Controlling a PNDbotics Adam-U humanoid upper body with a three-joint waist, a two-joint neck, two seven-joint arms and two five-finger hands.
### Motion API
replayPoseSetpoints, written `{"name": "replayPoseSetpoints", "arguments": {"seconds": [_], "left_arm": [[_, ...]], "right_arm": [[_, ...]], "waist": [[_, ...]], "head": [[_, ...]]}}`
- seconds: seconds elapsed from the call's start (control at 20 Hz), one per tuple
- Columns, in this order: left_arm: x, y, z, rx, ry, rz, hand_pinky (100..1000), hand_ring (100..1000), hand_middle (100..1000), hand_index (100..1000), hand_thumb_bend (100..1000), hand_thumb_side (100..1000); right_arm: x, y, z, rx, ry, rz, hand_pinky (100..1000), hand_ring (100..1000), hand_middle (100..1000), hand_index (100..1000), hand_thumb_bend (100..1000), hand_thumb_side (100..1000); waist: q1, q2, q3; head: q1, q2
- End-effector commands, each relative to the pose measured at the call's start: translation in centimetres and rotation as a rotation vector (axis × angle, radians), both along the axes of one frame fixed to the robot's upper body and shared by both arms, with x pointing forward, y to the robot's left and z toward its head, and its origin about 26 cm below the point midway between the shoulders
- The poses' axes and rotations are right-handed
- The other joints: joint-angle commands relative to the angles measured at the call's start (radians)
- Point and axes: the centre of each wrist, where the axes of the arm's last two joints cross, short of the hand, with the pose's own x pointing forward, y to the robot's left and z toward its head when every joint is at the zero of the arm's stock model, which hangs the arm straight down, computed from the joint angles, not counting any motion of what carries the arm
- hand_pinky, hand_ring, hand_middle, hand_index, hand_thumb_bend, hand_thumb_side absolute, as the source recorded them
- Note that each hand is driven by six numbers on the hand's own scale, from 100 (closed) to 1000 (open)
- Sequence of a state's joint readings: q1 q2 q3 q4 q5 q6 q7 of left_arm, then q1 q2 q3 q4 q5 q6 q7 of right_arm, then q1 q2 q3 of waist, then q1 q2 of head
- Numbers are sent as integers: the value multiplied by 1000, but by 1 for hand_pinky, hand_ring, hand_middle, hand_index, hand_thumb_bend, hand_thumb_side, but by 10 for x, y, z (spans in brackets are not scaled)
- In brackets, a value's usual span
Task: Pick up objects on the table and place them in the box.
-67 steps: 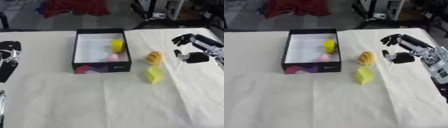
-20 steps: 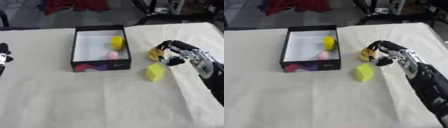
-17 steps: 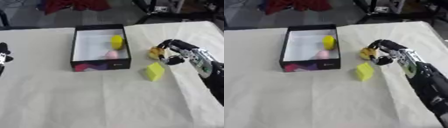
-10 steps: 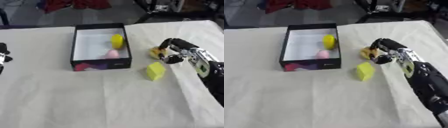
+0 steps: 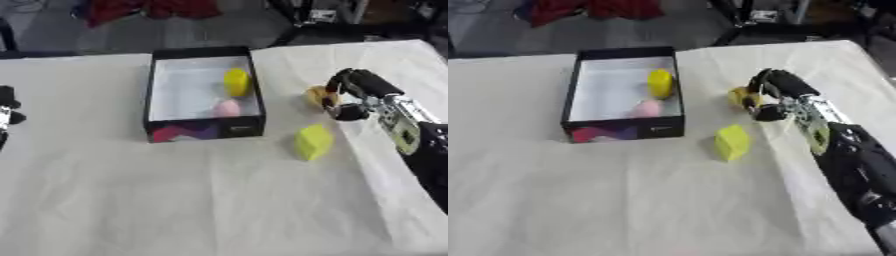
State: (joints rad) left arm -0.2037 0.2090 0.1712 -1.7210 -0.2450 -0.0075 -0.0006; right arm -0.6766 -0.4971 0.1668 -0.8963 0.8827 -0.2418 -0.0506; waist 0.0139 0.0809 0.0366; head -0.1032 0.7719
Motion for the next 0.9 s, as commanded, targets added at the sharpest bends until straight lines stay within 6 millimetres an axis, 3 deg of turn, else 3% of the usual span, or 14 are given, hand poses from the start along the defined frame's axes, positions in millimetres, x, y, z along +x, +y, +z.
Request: {"name": "replayPoseSetpoints", "arguments": {"seconds": [0.05, 0.25, 0.5, 0.9], "left_arm": [[0, 0, 10, 9, -33, -8, 629, 523, 544, 733, 351, 774], [0, 0, 10, 9, -33, -6, 629, 523, 544, 733, 351, 774], [0, 0, 10, 11, -32, -7, 629, 522, 544, 732, 351, 774], [2, -3, 13, 12, -43, -25, 629, 523, 545, 732, 352, 774]], "right_arm": [[3, -5, 21, 27, -111, -7, 718, 501, 332, 133, 100, 198], [2, -2, 24, 61, -186, 20, 713, 484, 296, 126, 100, 204], [5, 11, 49, 102, -259, 91, 712, 482, 288, 126, 100, 221], [11, 63, 105, 182, -279, 288, 717, 478, 282, 123, 100, 254]], "waist": [[12, 3, -1], [10, 2, -1], [7, 0, -1], [8, 3, 17]], "head": [[0, -2], [0, -2], [-1, -2], [-21, -2]]}}
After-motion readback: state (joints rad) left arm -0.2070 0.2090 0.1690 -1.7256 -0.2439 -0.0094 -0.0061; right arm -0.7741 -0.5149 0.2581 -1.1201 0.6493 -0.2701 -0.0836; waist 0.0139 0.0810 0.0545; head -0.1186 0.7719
